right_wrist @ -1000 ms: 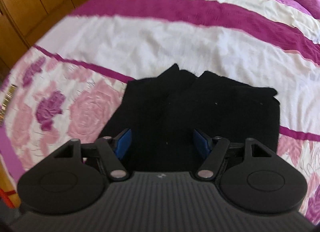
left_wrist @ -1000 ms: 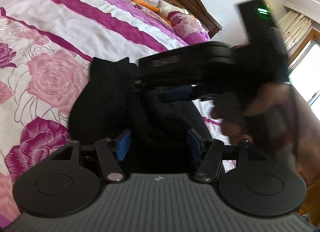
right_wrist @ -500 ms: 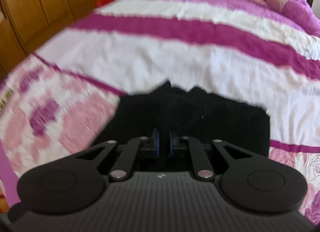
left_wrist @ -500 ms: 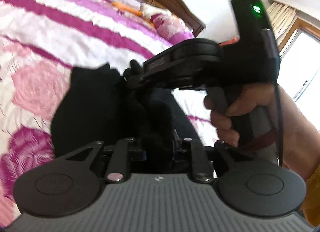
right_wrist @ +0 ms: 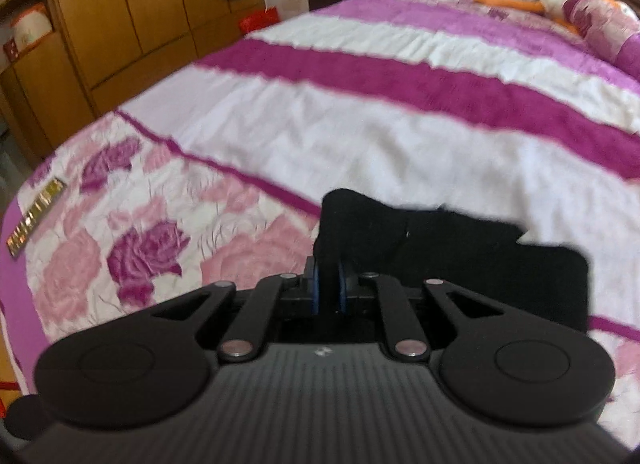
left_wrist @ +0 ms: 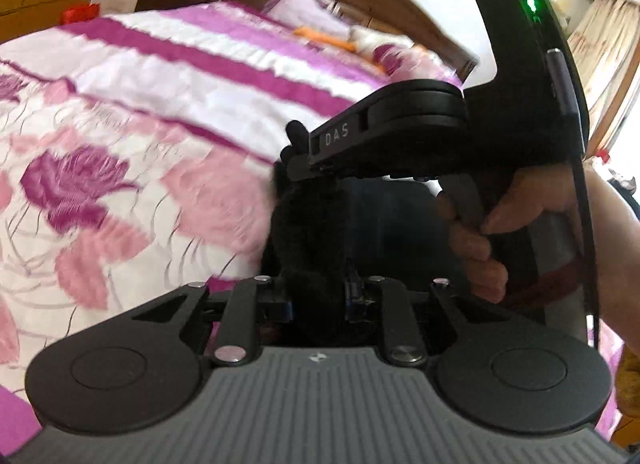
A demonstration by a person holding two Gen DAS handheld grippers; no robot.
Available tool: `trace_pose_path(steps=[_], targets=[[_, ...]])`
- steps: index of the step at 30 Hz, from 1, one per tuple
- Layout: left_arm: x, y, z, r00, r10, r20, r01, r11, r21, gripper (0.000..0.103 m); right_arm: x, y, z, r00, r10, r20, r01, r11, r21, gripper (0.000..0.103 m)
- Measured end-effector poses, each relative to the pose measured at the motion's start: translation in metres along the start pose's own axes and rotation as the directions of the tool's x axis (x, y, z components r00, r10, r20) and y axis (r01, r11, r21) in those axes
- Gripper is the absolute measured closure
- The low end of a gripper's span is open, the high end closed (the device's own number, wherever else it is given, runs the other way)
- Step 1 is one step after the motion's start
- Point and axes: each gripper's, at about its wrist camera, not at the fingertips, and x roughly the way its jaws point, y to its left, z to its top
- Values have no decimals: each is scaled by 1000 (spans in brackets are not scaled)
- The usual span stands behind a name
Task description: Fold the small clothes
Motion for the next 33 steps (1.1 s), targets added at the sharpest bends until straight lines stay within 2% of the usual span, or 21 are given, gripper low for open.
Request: trace_pose_path(steps=[4, 5, 6, 8, 10, 14, 15, 18, 21, 25, 31, 33], targets=[[1, 3, -2, 1000, 15, 5, -15, 1000, 5, 68, 0, -5, -9, 999, 32, 12, -33, 999, 38, 81], [0, 3, -2, 1000, 25, 7, -25, 1000, 7, 61, -7, -9, -9, 999, 46, 20, -47, 997, 54, 79], [-1, 3, -2, 999, 36, 10, -36, 999, 7, 54, -18, -15, -10, 998, 59, 35, -61, 995, 75, 73], [-4, 2, 1, 999, 48, 17, -48, 999, 0, 49, -39, -26, -12, 995, 66, 69, -73, 991, 109, 64], [-8, 0, 5, 999, 49, 16, -49, 999, -14, 46, -65, -41, -17, 991, 69, 113, -84, 988, 129, 47], [-14, -2, 15, 1000, 22, -6, -22, 1000, -22, 41, -108, -75, -40, 986, 40, 164, -72, 978, 198, 42], [-13, -4, 18, 1000, 12, -17, -12, 1000, -19, 37, -114, -84, -48, 987, 28, 161, -63, 974, 219, 42], [-1, -5, 23, 997, -6, -74, 4, 1000, -25, 33, -124, -107, -73, 987, -27, 156, -18, 959, 281, 42], [19, 1, 23, 992, -1, -126, -5, 999, -45, 32, -120, -126, -97, 988, -29, 150, -30, 925, 378, 39], [33, 10, 20, 986, -67, -154, 52, 993, -105, 31, -101, -142, -124, 987, 59, 152, -128, 860, 494, 39], [51, 13, 14, 980, -124, -158, 106, 987, -118, 31, -58, -150, -148, 954, 198, 225, -294, 768, 569, 31], [57, 12, 13, 977, -141, -160, 122, 985, -119, 31, -45, -150, -154, 940, 209, 269, -329, 758, 563, 30]])
